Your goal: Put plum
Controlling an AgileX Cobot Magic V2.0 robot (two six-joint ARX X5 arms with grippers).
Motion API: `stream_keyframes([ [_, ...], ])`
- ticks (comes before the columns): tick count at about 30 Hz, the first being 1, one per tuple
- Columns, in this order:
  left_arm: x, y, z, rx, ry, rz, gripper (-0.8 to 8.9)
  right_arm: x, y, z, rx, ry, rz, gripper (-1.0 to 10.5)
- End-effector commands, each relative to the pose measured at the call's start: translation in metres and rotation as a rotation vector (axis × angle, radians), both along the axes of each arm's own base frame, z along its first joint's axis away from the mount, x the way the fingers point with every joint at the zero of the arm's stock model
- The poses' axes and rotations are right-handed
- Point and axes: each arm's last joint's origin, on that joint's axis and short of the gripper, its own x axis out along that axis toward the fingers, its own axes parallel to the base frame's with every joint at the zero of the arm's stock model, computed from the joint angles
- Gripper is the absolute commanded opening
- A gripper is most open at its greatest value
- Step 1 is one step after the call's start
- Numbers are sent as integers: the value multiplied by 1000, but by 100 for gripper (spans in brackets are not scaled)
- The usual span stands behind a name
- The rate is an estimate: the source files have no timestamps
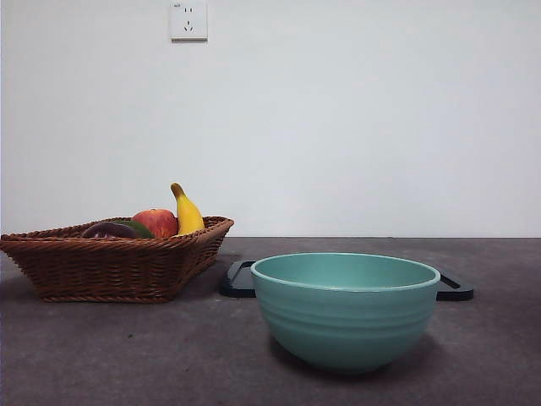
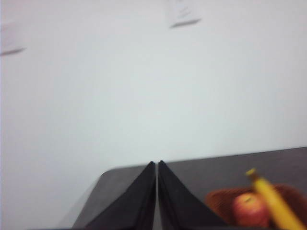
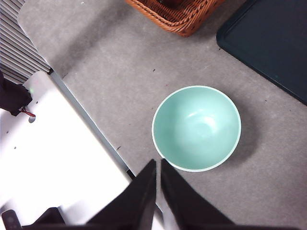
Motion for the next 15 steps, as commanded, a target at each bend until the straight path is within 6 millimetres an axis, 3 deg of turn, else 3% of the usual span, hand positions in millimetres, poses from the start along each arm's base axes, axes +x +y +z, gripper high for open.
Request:
stream_keyframes([
  [1, -3, 3, -23, 5, 10, 73, 7, 0, 2, 5, 10, -25, 17, 5],
  [9, -9, 7, -90, -4, 75, 155, 7, 0, 2, 5, 10, -25, 17, 5],
  [15, -10, 6, -119, -4, 100, 155, 7, 0, 2, 5, 10, -25, 17, 5],
])
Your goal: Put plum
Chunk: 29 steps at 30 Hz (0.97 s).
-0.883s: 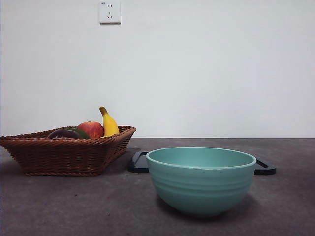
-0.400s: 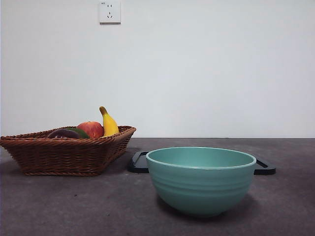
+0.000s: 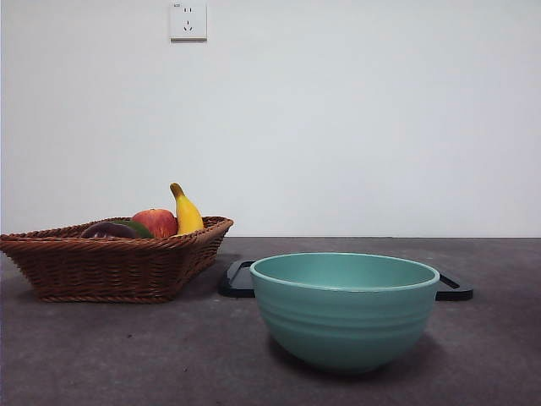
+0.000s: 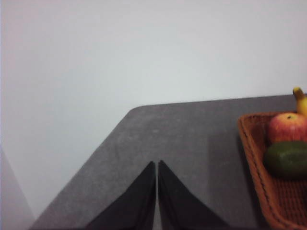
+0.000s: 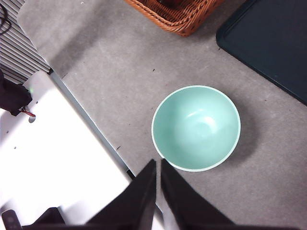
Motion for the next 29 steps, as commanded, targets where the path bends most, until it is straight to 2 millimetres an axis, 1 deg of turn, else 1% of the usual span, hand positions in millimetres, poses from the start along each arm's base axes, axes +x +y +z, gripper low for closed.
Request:
stream_keyframes([
  [1, -1, 0, -8, 15, -1, 5, 7, 0, 2, 5, 10, -25, 17, 5],
  [7, 0, 0, -27, 7, 68, 5, 7, 0, 2, 5, 10, -25, 17, 5],
  [14, -2, 0, -41, -21, 206, 4, 7, 0, 2, 5, 10, -25, 17, 5],
  [19, -2, 0, -42, -58, 208, 6, 7, 0, 2, 5, 10, -25, 17, 5],
  [29, -2, 0, -42, -59, 208, 5, 7, 0, 2, 5, 10, -25, 17, 5],
])
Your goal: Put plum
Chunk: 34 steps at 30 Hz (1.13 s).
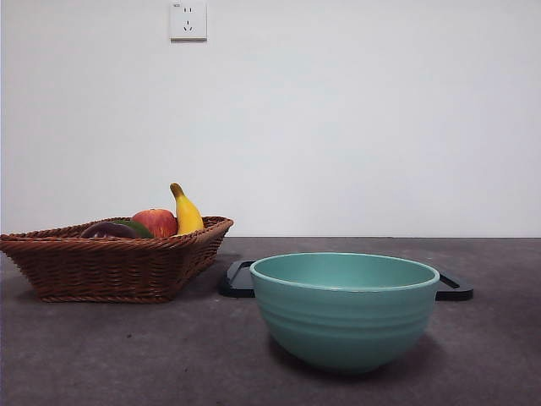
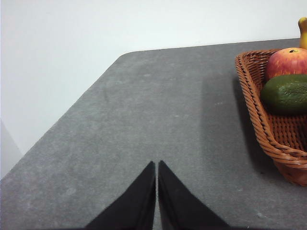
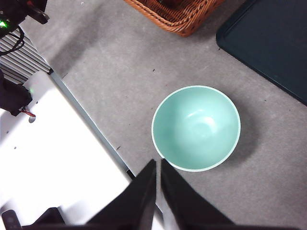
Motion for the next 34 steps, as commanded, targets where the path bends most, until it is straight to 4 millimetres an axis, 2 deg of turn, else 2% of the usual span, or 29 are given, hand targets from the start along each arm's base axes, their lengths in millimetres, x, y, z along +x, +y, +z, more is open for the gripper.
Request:
stream_keyframes([
  [1, 1, 0, -8, -8, 25, 5, 7, 0, 2, 5, 10, -25, 17, 5],
  [17, 1, 0, -8, -8, 25, 5, 7, 0, 2, 5, 10, -24, 17, 5],
  [20, 1, 0, -8, -8, 25, 4, 7, 3, -1, 6, 5, -66, 7, 5],
  [24, 1, 0, -8, -8, 25, 5, 7, 13, -16, 14, 7, -207, -89, 5],
  [28, 1, 0, -8, -8, 25, 4, 7, 18, -43, 19, 48, -368, -262, 5],
  [30, 1, 0, -8, -8, 26, 5, 7, 16, -56, 16, 51, -434, -355, 6],
  [34, 1, 0, -8, -8, 25, 4, 7, 7, -79, -7, 29, -558, -525, 5],
])
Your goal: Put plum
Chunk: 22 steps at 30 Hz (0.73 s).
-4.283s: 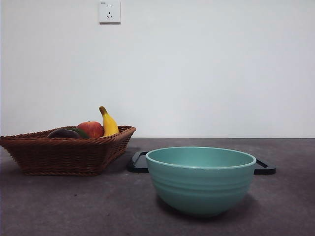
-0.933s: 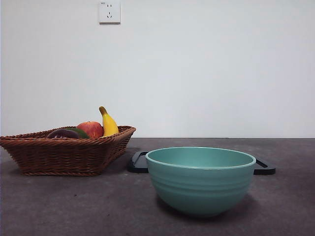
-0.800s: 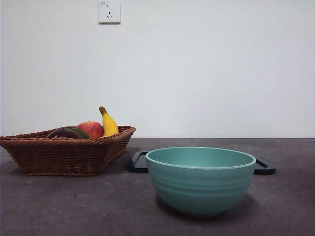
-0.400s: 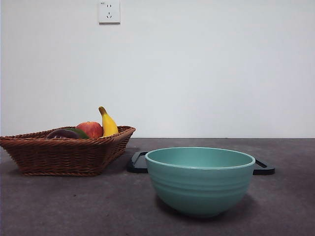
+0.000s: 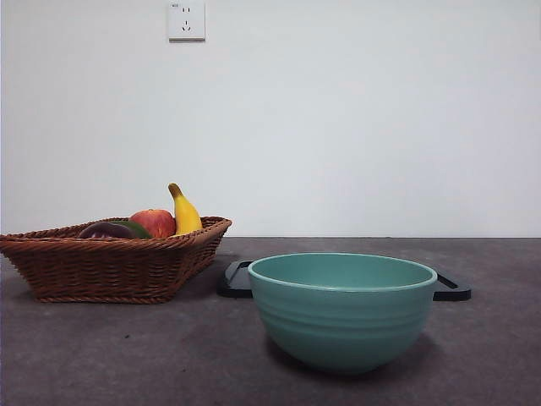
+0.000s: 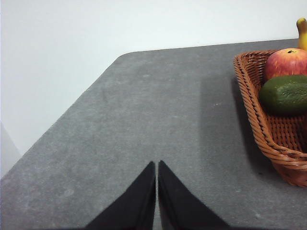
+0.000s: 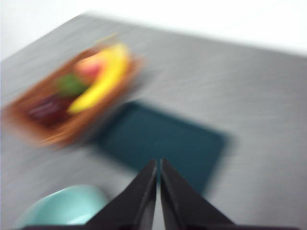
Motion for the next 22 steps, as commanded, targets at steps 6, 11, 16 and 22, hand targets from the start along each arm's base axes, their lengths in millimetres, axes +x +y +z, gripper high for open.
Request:
stream_keyframes([
  [6, 1, 0, -8, -7, 25, 5, 7, -20, -25, -59, -52, -194, -289, 5],
  [11, 1, 0, -8, -7, 25, 5, 7, -29, -29, -96, -73, -315, -414, 5],
  [16, 1, 0, -8, -7, 25, 5, 7, -34, -30, -124, -72, -401, -455, 5],
  [22, 1, 0, -8, -7, 25, 4, 7, -35, -29, -152, -65, -416, -456, 5],
])
